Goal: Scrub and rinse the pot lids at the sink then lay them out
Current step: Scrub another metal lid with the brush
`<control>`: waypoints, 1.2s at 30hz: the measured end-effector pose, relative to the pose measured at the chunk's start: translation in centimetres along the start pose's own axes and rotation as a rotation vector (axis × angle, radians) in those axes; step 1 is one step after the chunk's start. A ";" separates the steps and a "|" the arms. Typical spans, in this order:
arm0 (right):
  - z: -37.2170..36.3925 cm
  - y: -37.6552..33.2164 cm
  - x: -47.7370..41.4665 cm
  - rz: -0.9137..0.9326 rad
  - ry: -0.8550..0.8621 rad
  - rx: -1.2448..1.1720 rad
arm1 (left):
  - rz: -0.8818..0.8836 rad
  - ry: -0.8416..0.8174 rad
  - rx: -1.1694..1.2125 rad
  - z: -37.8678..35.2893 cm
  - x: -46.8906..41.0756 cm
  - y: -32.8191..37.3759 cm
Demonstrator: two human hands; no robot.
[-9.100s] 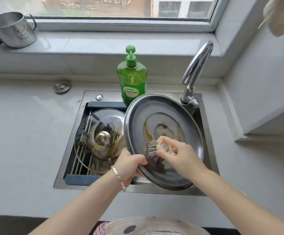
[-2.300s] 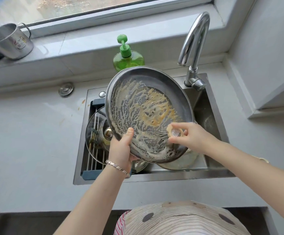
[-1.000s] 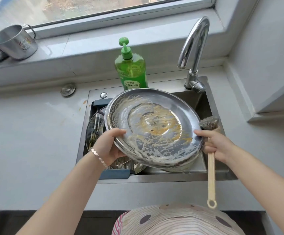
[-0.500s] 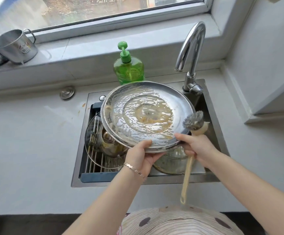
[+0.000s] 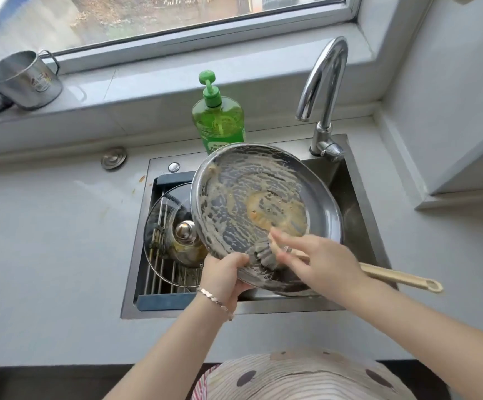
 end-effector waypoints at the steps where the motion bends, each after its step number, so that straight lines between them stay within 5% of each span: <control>1: 1.0 1.5 -1.0 -0.074 0.028 -0.011 | 0.005 -0.009 0.004 0.1 0.0 0.0; 3: 1.6 3.5 -1.8 -0.180 0.073 0.033 | -0.011 -0.016 -0.024 0.1 0.0 0.1; 8: -0.3 -0.6 1.9 0.102 0.011 -0.108 | -0.078 -0.033 -0.005 -0.6 -0.1 1.0; 12: 1.2 4.5 -1.1 -0.152 0.087 -0.019 | -0.116 -0.018 0.001 -0.2 -0.1 1.7; 16: -0.8 0.5 2.1 0.095 -0.008 -0.060 | -0.118 -0.010 -0.043 -0.6 -0.3 1.9; 20: 0.9 4.6 0.2 -0.041 0.043 0.067 | -0.154 0.004 -0.072 -0.3 -0.7 2.6; 24: -0.5 2.3 1.9 0.124 0.032 -0.012 | -0.179 0.001 -0.082 -0.7 -0.7 2.6; 28: 1.5 4.9 0.7 -0.073 0.082 -0.068 | -0.185 0.012 -0.087 -0.5 -0.6 2.7; 33: 0.1 1.6 2.6 0.103 0.005 -0.223 | -0.180 0.002 -0.061 -1.0 -0.3 2.8; 36: 1.5 4.5 0.6 -0.079 0.060 -0.266 | -0.185 0.006 -0.050 -0.5 -0.2 2.9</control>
Point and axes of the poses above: each hand's wrist, its own x-axis away from the middle knuckle, its own z-axis out of the back of the hand, y = z × x, the point moved 6 cm from there along -x, towards the middle knuckle, and after that the axes turned 13 degrees about -z, right-handed, at the moved point
